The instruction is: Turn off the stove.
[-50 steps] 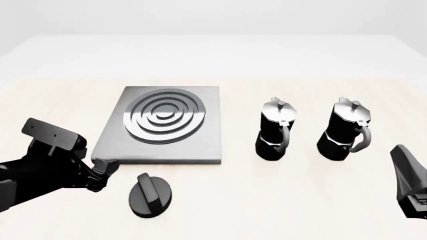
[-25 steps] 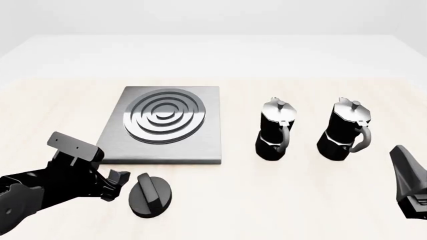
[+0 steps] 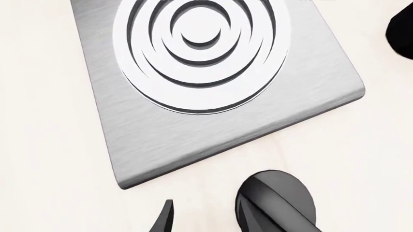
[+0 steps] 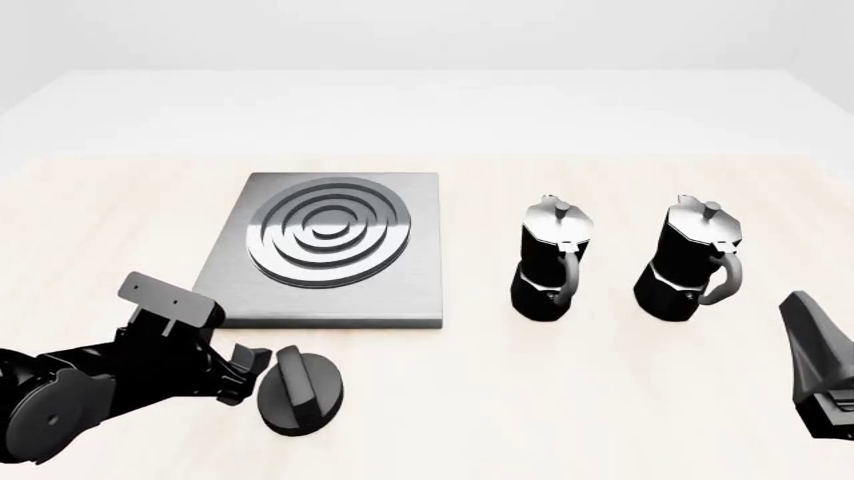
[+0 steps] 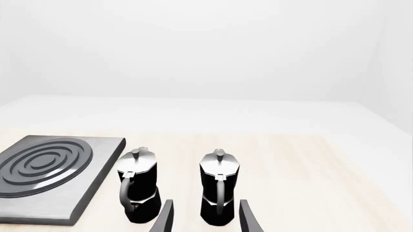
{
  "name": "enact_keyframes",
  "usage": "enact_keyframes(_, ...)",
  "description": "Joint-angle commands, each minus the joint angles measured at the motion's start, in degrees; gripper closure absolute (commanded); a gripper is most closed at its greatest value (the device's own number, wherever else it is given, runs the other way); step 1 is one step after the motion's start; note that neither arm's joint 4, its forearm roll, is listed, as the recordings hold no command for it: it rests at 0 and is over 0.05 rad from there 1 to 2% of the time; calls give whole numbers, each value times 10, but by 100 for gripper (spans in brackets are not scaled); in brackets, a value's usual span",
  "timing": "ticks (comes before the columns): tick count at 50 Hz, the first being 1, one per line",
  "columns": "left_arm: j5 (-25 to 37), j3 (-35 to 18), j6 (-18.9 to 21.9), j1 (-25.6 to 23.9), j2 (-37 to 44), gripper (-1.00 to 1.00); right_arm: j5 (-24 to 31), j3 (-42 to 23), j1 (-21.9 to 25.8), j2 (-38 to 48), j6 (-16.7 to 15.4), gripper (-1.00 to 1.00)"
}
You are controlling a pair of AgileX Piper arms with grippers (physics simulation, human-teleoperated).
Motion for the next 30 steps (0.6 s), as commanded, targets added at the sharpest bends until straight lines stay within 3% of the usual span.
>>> enact_keyframes(1, -5, -12, 2, -4, 14, -100, -1, 0, -1, 1, 0, -100)
enact_keyframes(30, -7, -58, 0, -45, 55, -100, -7, 0, -3, 7, 1, -100)
